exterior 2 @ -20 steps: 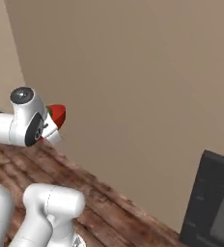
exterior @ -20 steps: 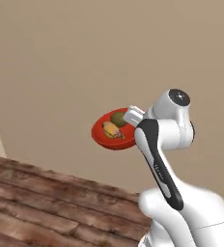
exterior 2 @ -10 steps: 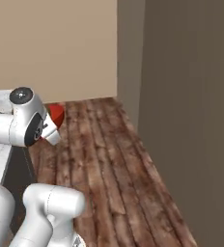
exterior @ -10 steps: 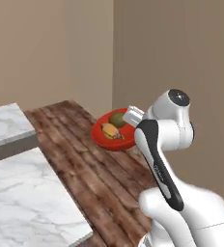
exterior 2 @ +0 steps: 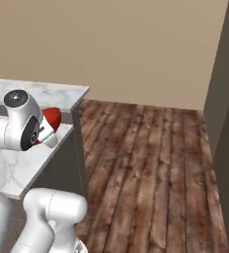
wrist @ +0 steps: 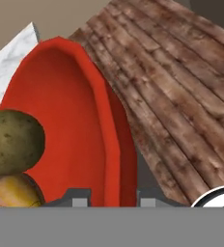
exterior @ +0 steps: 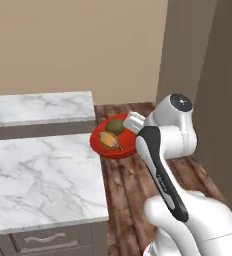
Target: The microwave is finished heating the chicken drumstick and potato. Take the bowl containing the food and place it on the dining counter.
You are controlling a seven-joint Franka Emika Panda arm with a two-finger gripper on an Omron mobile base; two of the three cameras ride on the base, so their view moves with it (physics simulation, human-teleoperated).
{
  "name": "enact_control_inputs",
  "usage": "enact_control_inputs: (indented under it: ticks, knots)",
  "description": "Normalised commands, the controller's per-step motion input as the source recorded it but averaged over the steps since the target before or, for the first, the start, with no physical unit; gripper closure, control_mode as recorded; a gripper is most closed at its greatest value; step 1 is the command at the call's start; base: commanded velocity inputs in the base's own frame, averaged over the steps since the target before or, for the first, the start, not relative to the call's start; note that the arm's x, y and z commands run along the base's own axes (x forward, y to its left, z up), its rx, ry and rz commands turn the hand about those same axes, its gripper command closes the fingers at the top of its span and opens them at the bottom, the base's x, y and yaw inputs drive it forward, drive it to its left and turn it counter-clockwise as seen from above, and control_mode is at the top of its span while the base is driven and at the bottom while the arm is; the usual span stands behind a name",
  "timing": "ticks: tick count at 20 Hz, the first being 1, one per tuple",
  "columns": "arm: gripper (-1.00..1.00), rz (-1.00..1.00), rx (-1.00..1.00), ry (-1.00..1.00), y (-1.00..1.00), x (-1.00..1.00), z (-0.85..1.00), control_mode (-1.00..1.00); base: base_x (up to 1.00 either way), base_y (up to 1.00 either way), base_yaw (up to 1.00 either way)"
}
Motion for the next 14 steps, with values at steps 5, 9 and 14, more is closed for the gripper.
enact_control_inputs:
  ticks: [5, 9, 14]
  knots:
    - [1.0, 0.0, 0.0, 0.0, 0.0, 0.0, 0.0, 1.0, 0.1, -0.3, 0.66]
    - [1.0, 0.0, 0.0, 0.0, 0.0, 0.0, 0.0, 1.0, 0.11, -0.57, 0.46]
    - [1.0, 0.0, 0.0, 0.0, 0.0, 0.0, 0.0, 1.0, 0.27, -0.96, 0.35]
